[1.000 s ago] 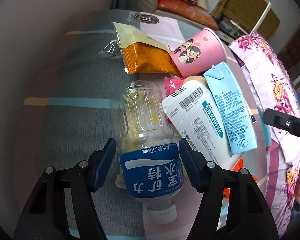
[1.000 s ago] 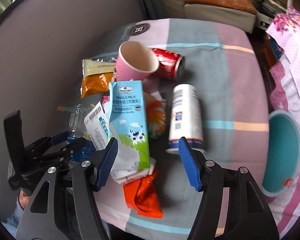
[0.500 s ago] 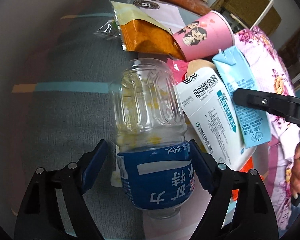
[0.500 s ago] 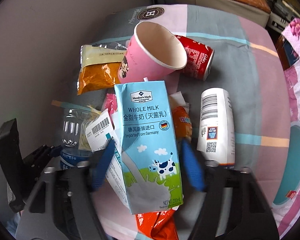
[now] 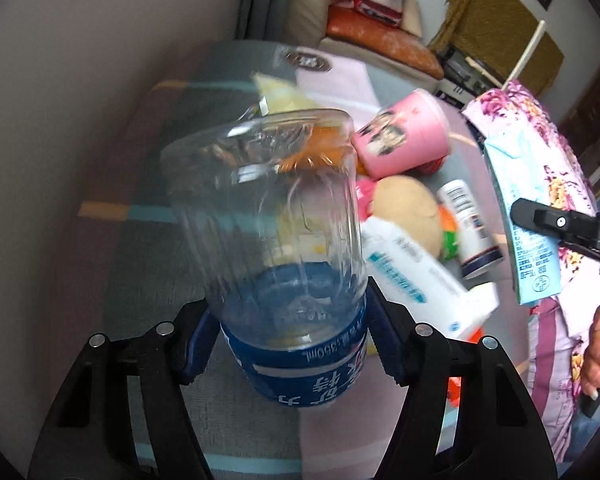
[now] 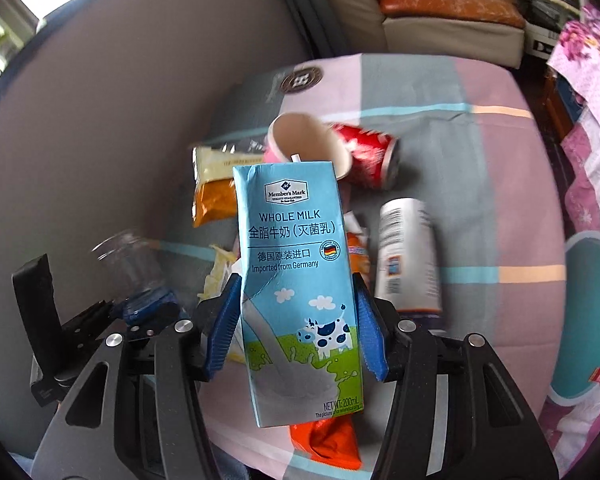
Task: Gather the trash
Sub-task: 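Carry the bottle and milk carton over the teal bucket with both grippers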
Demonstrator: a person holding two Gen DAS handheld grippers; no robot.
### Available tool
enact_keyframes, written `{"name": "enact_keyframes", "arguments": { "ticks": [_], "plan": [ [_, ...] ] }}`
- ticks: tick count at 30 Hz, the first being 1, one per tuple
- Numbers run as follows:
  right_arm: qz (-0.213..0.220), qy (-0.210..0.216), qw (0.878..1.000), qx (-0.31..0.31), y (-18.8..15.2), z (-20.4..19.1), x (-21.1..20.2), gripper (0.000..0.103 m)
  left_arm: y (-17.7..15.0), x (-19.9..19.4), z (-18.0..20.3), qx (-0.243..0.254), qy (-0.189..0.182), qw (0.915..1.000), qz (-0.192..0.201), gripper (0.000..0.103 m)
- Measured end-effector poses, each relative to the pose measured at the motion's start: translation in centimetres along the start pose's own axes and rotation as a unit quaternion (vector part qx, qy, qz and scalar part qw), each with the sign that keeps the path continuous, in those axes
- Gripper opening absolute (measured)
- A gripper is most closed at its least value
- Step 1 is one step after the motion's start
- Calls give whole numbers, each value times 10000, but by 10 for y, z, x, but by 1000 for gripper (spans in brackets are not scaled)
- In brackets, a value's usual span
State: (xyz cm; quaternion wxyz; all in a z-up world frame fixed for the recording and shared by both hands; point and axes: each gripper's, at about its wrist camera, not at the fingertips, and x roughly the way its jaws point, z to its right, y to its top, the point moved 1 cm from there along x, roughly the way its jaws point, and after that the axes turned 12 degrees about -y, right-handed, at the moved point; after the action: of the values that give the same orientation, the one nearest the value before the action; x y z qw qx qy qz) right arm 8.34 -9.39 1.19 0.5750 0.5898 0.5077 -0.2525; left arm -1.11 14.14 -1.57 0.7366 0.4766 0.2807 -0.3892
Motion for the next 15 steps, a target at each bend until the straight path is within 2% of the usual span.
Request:
{"name": "enact_keyframes", "arguments": {
  "ticks": [3, 6, 8, 15],
  "plan": [
    [176, -12, 9995, 258, -3, 25, -18, 51, 9, -5, 24, 330, -47, 9994, 97, 68],
    [299, -40, 9979, 579, -8, 51, -29, 51, 13, 2, 44, 456, -135, 9989, 50, 68],
    [354, -61, 9966, 745, -14, 69, -37, 51, 13, 6, 57, 504, -320, 9982, -16, 68],
    [775, -205, 9861, 1456, -36, 137, -70, 51, 24, 11, 133, 1247, -668, 9899, -58, 68]
  ]
}}
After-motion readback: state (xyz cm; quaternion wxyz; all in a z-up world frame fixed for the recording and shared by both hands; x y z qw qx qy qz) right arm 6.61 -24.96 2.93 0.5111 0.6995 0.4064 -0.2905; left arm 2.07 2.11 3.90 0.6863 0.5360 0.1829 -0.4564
